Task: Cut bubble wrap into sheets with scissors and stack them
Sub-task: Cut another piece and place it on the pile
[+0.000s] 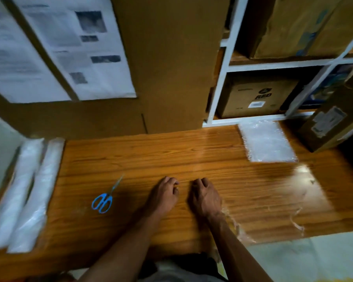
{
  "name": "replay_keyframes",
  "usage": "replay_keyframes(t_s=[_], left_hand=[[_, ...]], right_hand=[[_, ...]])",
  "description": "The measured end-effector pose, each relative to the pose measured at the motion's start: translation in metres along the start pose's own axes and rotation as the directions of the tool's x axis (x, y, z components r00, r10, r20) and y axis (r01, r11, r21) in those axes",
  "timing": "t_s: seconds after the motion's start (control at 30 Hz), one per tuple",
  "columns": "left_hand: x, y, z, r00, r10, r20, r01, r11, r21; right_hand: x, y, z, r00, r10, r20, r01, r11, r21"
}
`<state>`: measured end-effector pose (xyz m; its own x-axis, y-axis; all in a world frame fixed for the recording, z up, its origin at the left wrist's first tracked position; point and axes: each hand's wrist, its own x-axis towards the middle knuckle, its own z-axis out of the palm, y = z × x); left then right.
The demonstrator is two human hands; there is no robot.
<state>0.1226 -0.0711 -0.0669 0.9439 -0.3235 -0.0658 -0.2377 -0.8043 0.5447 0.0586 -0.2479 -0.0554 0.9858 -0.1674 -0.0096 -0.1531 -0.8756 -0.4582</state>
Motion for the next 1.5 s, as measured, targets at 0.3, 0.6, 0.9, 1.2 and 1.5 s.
replay_keyframes(t_s=[0.3, 0.6, 0.9, 1.2, 1.5], left_hand=[[-0.065, -0.086, -0.057, 0.985, -0.118, -0.123, 0.11, 0.991, -0.071], [-0.087, -0.107, -0.089, 0.932, -0.27, -0.243, 0.222, 0.953, -0.208], [-0.101, -0.131, -0.108, 0.868, -0.333, -0.368, 0.267, 0.938, -0.22], [-0.082, -0.178, -0.15, 0.799, -0.374, -0.471, 0.343, 0.927, -0.155], [-0.087, -0.259, -0.214, 0.702, -0.494, -0.513, 0.577, 0.817, 0.003]], right_hand=[[-0.017, -0.1, 0.039, 0.988, -0.14, 0.065, 0.139, 0.99, 0.013], [0.003, -0.154, 0.043, 0.938, -0.289, 0.19, 0.294, 0.956, 0.002], [0.012, -0.199, 0.055, 0.877, -0.388, 0.282, 0.398, 0.917, 0.023], [0.015, -0.251, 0.074, 0.87, -0.346, 0.352, 0.332, 0.938, 0.1], [0.017, -0.312, 0.128, 0.861, -0.297, 0.413, 0.343, 0.939, -0.04]])
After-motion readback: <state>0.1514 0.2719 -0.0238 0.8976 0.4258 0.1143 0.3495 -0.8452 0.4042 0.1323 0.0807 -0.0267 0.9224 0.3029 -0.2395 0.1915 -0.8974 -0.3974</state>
